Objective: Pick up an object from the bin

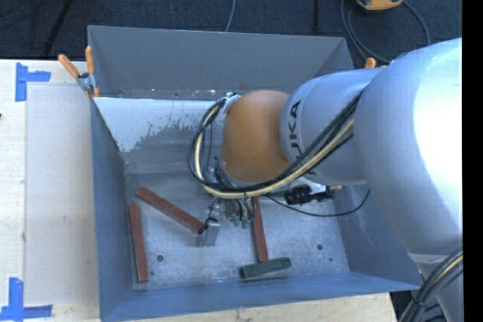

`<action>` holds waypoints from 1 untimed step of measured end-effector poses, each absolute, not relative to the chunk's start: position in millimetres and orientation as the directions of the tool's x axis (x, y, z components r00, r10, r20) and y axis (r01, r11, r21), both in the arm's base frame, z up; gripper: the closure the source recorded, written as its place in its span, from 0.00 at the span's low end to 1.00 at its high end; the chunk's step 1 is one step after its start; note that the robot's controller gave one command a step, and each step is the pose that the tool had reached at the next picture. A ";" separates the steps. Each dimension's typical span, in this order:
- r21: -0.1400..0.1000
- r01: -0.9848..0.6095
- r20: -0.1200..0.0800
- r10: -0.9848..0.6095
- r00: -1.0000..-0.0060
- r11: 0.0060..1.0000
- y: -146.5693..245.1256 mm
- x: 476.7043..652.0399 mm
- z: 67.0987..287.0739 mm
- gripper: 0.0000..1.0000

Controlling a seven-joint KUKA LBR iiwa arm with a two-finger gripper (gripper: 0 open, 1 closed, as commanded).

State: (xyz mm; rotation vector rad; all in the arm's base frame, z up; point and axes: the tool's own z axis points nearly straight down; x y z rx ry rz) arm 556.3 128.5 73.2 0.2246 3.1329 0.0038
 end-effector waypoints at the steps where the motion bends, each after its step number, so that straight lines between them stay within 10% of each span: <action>1: 0.003 0.197 -0.001 0.197 -0.980 0.980 159.8 603.5 70.4 1.00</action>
Offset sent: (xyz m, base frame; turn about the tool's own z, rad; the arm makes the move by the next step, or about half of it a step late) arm 0.0000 0.0000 0.0000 0.0000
